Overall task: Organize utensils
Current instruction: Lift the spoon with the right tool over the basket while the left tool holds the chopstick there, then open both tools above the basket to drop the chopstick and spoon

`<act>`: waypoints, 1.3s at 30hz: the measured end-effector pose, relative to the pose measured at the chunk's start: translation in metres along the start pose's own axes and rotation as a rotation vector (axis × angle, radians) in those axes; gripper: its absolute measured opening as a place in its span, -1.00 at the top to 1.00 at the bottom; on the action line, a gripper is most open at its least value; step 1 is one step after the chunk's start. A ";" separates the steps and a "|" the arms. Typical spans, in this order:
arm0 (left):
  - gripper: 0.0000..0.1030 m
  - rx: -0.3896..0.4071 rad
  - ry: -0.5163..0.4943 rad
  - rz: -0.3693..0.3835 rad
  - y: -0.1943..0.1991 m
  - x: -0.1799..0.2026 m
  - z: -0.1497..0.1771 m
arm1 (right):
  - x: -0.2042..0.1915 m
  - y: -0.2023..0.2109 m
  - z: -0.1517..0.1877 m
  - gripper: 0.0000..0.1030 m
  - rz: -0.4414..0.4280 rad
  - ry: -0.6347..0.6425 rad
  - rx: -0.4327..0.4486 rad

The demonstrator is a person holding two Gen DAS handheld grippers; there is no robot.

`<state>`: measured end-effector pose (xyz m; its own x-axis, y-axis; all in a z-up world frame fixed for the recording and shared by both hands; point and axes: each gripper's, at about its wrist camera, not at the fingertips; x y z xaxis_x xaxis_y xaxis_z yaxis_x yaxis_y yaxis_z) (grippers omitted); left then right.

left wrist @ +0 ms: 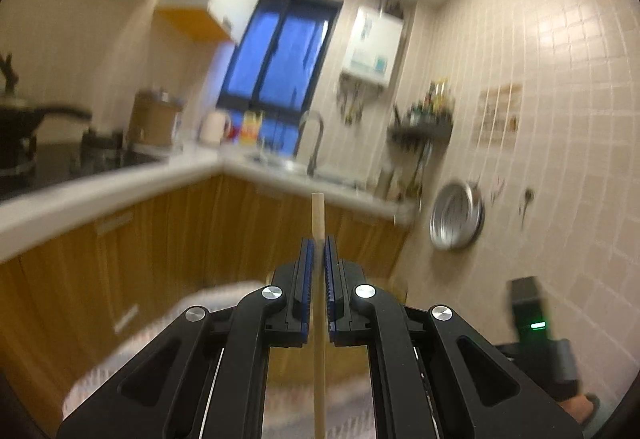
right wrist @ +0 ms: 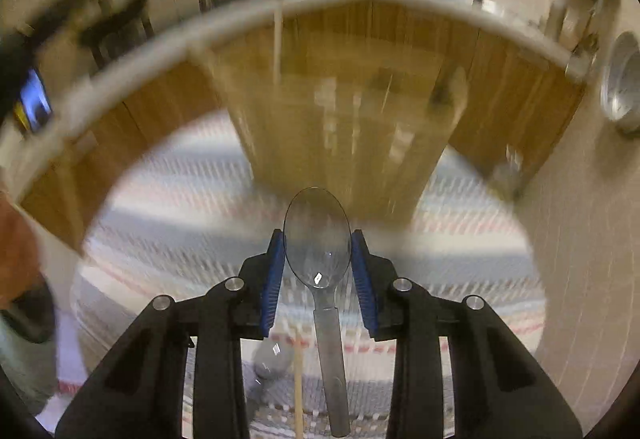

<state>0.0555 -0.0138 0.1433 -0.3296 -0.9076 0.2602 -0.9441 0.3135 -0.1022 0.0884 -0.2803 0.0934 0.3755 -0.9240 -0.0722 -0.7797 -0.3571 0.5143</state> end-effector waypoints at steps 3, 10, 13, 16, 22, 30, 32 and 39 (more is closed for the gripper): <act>0.93 0.091 0.005 -0.007 -0.011 0.010 -0.016 | 0.013 0.028 -0.032 0.42 -0.025 -0.059 0.163; 0.93 0.244 0.024 -0.085 -0.049 0.025 -0.024 | 0.037 0.041 -0.082 0.42 -0.031 -0.187 0.475; 0.93 0.275 0.035 -0.119 -0.063 0.026 -0.021 | 0.049 0.028 -0.093 0.42 -0.005 -0.244 0.569; 0.93 0.274 0.065 -0.127 -0.081 0.025 -0.014 | 0.061 0.011 -0.096 0.42 0.032 -0.274 0.621; 0.93 0.305 0.083 -0.148 -0.098 0.029 0.007 | 0.087 -0.021 -0.082 0.41 0.038 -0.330 0.628; 0.93 0.344 0.003 -0.205 -0.109 0.039 0.039 | 0.086 -0.046 -0.065 0.41 0.048 -0.286 0.610; 0.92 0.332 -0.014 -0.220 -0.112 0.039 0.047 | 0.080 -0.047 -0.061 0.41 0.064 -0.247 0.615; 0.69 0.247 0.002 -0.234 -0.109 0.026 0.061 | 0.073 -0.039 -0.049 0.31 0.079 -0.203 0.598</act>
<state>0.1508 -0.0891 0.1024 -0.1042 -0.9463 0.3059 -0.9630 0.0192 -0.2687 0.1709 -0.3267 0.1100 0.2489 -0.9371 -0.2448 -0.9682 -0.2475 -0.0370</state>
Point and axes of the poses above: each gripper's, at about its wrist camera, not at the fingertips, and y roughly against the way its jaws point, x to its right, z to its underside, and after that the axes turned 12 degrees about x, right-handed
